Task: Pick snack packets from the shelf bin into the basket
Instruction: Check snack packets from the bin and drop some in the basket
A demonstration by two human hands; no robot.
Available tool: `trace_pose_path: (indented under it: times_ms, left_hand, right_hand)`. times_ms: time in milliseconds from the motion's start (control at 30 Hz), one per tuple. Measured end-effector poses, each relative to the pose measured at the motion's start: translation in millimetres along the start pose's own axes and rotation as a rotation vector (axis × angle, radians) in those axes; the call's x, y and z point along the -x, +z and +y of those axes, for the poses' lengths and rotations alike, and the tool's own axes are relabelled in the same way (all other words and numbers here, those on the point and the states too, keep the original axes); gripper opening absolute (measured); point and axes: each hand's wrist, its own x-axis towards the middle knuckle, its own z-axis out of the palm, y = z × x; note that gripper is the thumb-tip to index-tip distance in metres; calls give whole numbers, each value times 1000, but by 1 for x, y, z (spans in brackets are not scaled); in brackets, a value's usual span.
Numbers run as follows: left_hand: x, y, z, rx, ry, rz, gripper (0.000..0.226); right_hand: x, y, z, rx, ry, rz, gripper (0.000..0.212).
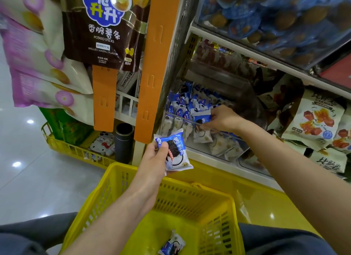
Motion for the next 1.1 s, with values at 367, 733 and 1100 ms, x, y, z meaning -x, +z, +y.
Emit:
trace_pose_path:
  times_ms: [367,733,1100]
  left_hand:
    - [1,-5,5,23,-5,9,16]
    - [1,-5,2,-12,-28,-17,28]
    - [0,-3,-4,-68,-14,-30,29]
  right_hand:
    - [-10,-10,2,212,-36,-135,26]
    - [-23,15,-4,-116,52,-36,25]
    - [59,37,-9,-321,-395,469,11]
